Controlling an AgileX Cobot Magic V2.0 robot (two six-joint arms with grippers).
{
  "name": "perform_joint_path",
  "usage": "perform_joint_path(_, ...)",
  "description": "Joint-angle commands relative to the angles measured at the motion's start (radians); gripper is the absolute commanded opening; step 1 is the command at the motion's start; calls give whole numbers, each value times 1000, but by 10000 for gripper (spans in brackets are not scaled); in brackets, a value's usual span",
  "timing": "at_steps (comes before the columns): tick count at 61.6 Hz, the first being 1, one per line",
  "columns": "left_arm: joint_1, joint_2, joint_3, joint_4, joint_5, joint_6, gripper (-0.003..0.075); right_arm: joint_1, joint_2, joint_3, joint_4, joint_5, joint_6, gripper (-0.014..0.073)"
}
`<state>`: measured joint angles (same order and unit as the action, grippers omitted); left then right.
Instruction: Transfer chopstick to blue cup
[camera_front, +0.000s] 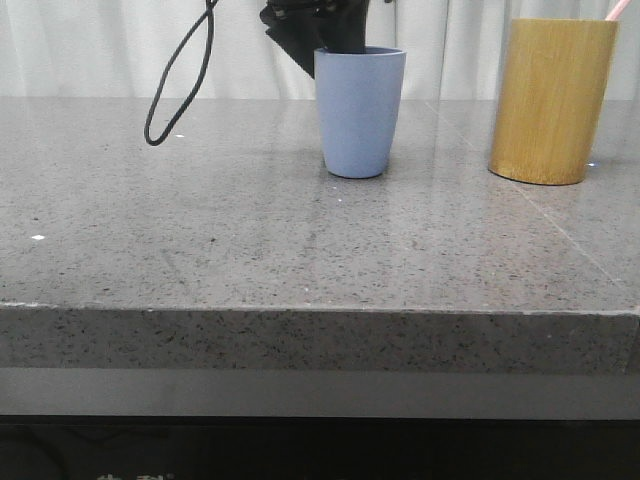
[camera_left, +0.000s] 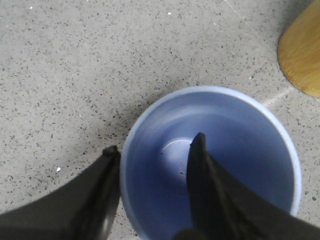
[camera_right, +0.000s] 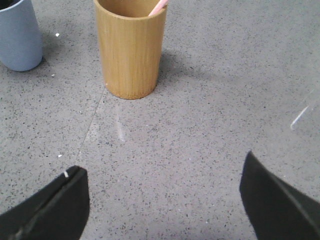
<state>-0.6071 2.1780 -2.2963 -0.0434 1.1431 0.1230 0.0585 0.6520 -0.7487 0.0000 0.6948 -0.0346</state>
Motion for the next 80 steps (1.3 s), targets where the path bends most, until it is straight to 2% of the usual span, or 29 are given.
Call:
perform_joint_path(1, -7, -100, -33, -16, -43, -7, 323, -27, 5, -40, 0, -86, 35, 622)
perform_joint_path(14, -7, -166, -31, -20, -28, -7, 316, -157, 54, -108, 0, -77, 92, 622)
perform_joint_path(30, -7, -282, -17, -44, -12, -7, 312, -278, 261, -269, 137, -58, 84, 622)
perform_joint_path(34, -7, -325, 0, -44, -9, -7, 312, -278, 316, -323, 198, -36, 43, 622)
perform_joint_path(43, -7, -420, 40, -44, 1, -7, 312, -277, 459, -439, 424, -17, -141, 622)
perform_joint_path(56, -7, -531, 87, -44, 46, -7, 312, -277, 643, -567, 657, -4, -288, 622)
perform_joint_path(65, -7, -638, 206, -44, 26, -7, 312, -277, 751, -636, 723, 0, -333, 622)
perform_joint_path(72, -7, -750, 365, -44, -14, -7, 312, -277, 817, -691, 759, 28, -367, 617)
perform_joint_path(80, -7, -896, 590, -44, -87, -7, 312, -277, 861, -731, 767, 64, -392, 527)
